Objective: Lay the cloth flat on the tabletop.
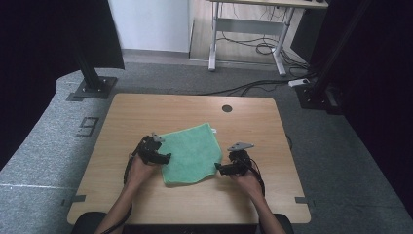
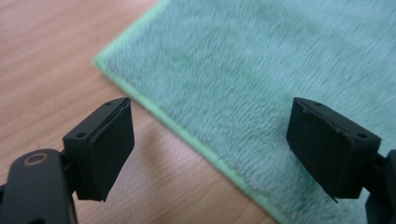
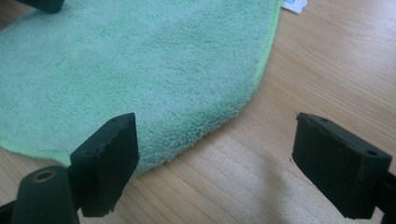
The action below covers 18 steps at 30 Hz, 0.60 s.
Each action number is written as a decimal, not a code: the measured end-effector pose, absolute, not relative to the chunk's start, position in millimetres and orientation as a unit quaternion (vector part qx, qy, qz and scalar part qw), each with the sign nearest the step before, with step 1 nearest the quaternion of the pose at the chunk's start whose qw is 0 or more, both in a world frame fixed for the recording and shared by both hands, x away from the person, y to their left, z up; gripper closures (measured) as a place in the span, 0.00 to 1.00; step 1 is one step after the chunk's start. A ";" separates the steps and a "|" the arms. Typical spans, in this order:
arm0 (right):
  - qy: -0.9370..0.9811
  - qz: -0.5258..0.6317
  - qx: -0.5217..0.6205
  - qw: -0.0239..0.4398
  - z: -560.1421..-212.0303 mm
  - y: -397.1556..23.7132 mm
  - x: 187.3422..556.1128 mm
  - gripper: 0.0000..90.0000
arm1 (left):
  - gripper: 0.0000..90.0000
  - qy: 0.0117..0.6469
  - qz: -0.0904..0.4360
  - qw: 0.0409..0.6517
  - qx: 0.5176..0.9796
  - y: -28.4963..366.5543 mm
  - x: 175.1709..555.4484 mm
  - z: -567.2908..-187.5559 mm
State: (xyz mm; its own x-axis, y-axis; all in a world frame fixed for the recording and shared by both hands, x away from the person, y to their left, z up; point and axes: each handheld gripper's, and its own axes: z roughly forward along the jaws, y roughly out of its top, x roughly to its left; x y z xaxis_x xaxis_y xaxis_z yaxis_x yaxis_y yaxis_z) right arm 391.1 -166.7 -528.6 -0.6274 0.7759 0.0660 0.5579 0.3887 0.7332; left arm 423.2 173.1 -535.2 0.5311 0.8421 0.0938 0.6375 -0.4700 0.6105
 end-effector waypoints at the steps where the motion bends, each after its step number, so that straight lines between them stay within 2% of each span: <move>1: 0.821 0.374 0.407 0.146 -528.9 -166.9 391.0 0.16 | 0.17 0.446 0.193 0.267 0.832 174.5 421.5 -535.8; 7: 0.820 0.374 0.405 0.152 -524.1 -168.2 390.2 0.20 | 0.18 0.447 0.192 0.268 0.832 179.8 402.6 -536.0; 8: 0.817 0.377 0.406 0.158 -520.6 -172.1 390.3 0.24 | 0.18 0.448 0.189 0.269 0.831 181.1 397.2 -536.3; 10: 0.815 0.379 0.408 0.159 -518.9 -174.3 390.6 0.26 | 0.18 0.441 0.173 0.276 0.836 183.6 384.0 -536.5; 13: 0.813 0.387 0.408 0.153 -514.4 -178.8 391.2 0.34 | 0.17 0.427 0.175 0.284 0.841 187.3 375.3 -533.0; 16: 0.814 0.393 0.404 0.141 -511.9 -175.6 390.8 0.41 | 0.17 0.447 0.178 0.314 0.818 200.7 384.4 -521.3; 18: 0.822 0.393 0.392 0.128 -512.4 -165.4 389.8 0.49 | 0.17 0.453 0.195 0.307 0.814 206.0 391.2 -519.9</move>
State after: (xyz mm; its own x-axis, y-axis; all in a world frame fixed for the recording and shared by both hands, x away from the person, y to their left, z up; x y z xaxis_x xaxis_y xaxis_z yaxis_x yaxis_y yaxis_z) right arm 389.8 -165.4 -512.4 -0.6603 0.7446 0.0977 0.5436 0.3841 0.7463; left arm 391.2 206.0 -519.9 0.5133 0.8573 0.0402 0.6176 -0.4015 0.6763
